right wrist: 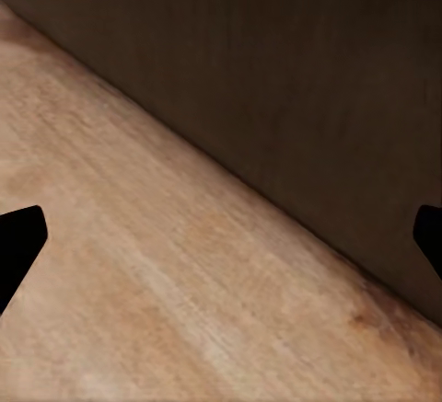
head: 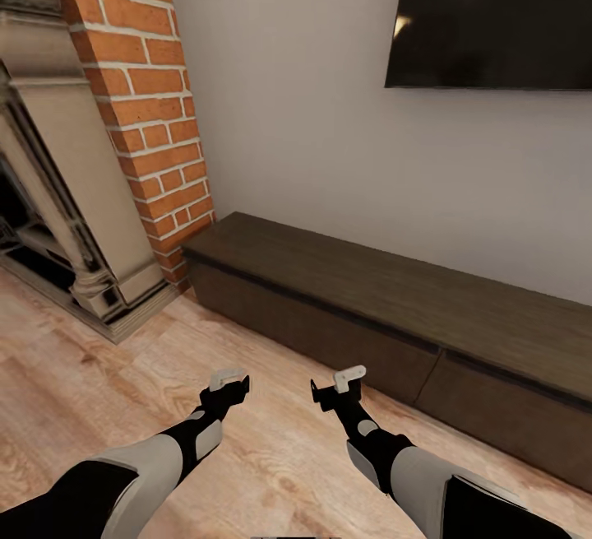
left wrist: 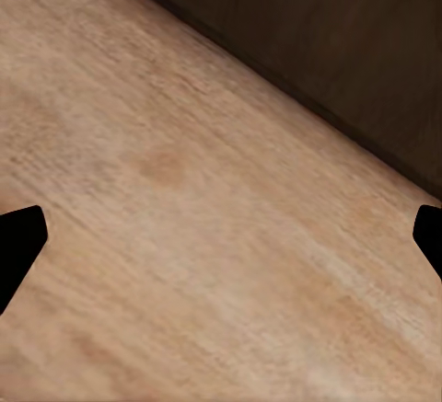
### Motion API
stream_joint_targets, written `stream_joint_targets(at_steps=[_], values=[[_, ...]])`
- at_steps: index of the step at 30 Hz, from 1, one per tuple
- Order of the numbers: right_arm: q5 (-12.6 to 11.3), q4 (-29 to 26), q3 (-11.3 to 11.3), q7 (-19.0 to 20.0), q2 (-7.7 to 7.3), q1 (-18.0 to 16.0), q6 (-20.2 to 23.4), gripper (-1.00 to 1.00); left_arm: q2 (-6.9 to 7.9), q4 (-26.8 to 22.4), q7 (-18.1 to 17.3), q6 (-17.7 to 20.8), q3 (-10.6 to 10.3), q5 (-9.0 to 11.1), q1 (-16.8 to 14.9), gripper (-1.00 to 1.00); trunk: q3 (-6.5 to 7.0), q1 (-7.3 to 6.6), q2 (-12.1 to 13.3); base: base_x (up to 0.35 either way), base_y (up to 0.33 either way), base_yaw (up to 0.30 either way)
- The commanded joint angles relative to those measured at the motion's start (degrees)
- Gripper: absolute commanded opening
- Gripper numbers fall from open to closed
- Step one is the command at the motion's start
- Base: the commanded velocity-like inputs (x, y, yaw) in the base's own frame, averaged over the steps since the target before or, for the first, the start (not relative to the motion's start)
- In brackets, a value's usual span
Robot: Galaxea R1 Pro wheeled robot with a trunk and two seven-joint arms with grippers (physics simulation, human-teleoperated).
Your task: Place each of the two pumpkins and all three candles from the living room inside a cabinet in the living room (use any cabinet), then make sure every cabinet is closed, and position the cauldron so it is next to a table in the living room.
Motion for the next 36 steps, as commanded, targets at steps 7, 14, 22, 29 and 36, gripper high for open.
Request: stream_joint_targets(at_steps=[7, 14, 22, 29, 36], values=[[-0.1, -0.1, 0.5, -0.3, -0.01, 0.0, 0.0, 1.0, -0.05, 0.2, 0.1, -0.3, -0.4, 0.5, -0.1, 1.0, 1.83, -0.19, 0.1, 0.0, 0.0, 0.255], [-0.1, -0.1, 0.5, -0.2, -0.01, 0.0, 0.3, 1.0, -0.05, 0.2, 0.1, -0.4, -0.4, 0.5, -0.1, 1.0, 2.75, -0.29, 0.1, 0.0, 0.0, 0.286], [0.6, -0.2, 0.5, -0.2, -0.01, 0.0, 3.7, 1.0, -0.05, 0.2, 0.1, -0.4, -0.4, 0.5, -0.1, 1.0, 3.4, -0.39, 0.2, 0.0, 0.0, 0.289], [0.7, -0.2, 0.4, -0.2, -0.07, 0.0, 4.1, 1.0, -0.05, 0.2, 0.1, -0.3, -0.4, 0.5, -0.1, 1.0, 4.55, -0.57, 0.3, 0.0, 0.0, 0.259], [0.7, -0.2, 0.4, -0.2, -0.1, 0.0, 4.1, 1.0, -0.05, 0.2, 0.1, -0.3, -0.4, 0.5, -0.1, 1.0, 5.65, -0.76, 0.4, 0.0, 0.0, 0.225]])
